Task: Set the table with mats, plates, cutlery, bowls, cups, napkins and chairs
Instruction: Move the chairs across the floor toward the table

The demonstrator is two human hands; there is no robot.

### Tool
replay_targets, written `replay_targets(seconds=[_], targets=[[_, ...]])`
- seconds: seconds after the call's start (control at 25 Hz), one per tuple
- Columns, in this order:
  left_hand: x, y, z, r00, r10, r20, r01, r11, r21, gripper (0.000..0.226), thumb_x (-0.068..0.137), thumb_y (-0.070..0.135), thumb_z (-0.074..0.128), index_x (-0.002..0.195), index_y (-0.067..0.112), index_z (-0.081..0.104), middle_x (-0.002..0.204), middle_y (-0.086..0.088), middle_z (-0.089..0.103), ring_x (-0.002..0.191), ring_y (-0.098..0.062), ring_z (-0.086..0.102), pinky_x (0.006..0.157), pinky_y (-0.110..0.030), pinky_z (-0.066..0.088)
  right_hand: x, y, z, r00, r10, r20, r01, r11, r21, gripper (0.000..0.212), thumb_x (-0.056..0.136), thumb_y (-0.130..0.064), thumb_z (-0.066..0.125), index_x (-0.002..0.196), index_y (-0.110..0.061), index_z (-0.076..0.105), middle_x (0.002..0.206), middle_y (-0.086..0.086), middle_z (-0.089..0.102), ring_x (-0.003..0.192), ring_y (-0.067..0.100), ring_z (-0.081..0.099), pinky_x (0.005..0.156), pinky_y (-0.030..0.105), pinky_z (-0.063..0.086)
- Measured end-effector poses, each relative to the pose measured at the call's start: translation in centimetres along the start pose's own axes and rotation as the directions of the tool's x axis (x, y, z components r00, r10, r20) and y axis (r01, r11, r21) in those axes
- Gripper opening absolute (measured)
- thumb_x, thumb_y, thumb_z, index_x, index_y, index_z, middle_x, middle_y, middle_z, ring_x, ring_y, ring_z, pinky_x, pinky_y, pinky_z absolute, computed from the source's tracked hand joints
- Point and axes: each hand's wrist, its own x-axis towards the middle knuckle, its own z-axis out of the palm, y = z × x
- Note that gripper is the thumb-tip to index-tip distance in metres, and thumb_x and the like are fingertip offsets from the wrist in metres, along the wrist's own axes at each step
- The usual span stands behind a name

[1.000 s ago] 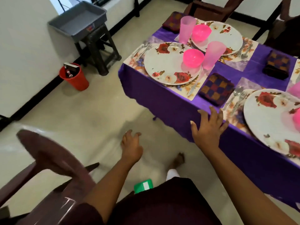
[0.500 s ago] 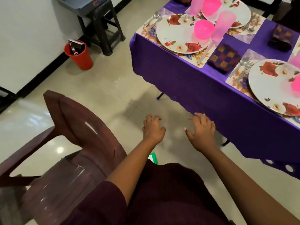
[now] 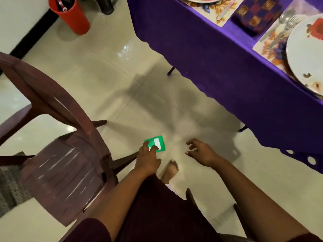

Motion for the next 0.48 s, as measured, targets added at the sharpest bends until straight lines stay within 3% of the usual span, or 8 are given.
replay_targets(seconds=[0.16, 0.28, 0.36, 0.48], targets=[[2.0, -1.8, 2.7, 0.996, -0.067, 0.066, 0.072, 0.994, -0.083, 0.05, 0.09, 0.029, 0.06, 0.136, 0.019, 0.045, 0.153, -0.008, 0.016, 0.141, -0.029, 0.021, 0.11, -0.034, 0.028, 2.2, 2.7, 0.9, 0.992, 0.103, -0.069, -0.083, 0.967, 0.242, 0.023, 0.092, -0.015, 0.062, 0.113, -0.023, 0.059, 0.105, 0.004, 0.066, 0.098, 0.023, 0.062, 0.073, 0.028, 0.046], [6.1, -3.1, 4.8, 0.975, -0.169, 0.141, 0.19, 0.971, -0.149, 0.045, 0.09, 0.028, 0.062, 0.132, 0.018, 0.049, 0.15, -0.011, 0.022, 0.141, -0.028, 0.022, 0.11, -0.03, 0.026, 5.8, 5.4, 2.8, 0.972, 0.225, -0.061, -0.187, 0.909, 0.372, 0.021, 0.092, -0.009, 0.058, 0.104, -0.026, 0.06, 0.104, 0.009, 0.067, 0.091, 0.026, 0.065, 0.077, 0.031, 0.048], [9.8, -3.8, 6.2, 0.965, -0.224, 0.138, 0.245, 0.956, -0.16, 0.045, 0.09, 0.029, 0.062, 0.131, 0.016, 0.051, 0.145, -0.012, 0.032, 0.136, -0.027, 0.03, 0.106, -0.028, 0.029, 8.6, 7.7, 4.7, 0.96, 0.28, -0.014, -0.252, 0.884, 0.393, 0.02, 0.092, -0.012, 0.059, 0.104, -0.027, 0.06, 0.105, 0.009, 0.067, 0.093, 0.027, 0.064, 0.083, 0.034, 0.048], [17.1, -5.1, 10.4, 0.954, -0.278, 0.107, 0.294, 0.94, -0.173, 0.045, 0.089, 0.027, 0.062, 0.13, 0.01, 0.051, 0.132, -0.017, 0.043, 0.125, -0.032, 0.043, 0.099, -0.031, 0.036, 14.9, 12.1, 8.8, 0.941, 0.334, 0.063, -0.334, 0.875, 0.352, 0.024, 0.091, -0.02, 0.062, 0.114, -0.023, 0.059, 0.105, 0.007, 0.065, 0.098, 0.026, 0.062, 0.078, 0.03, 0.045]])
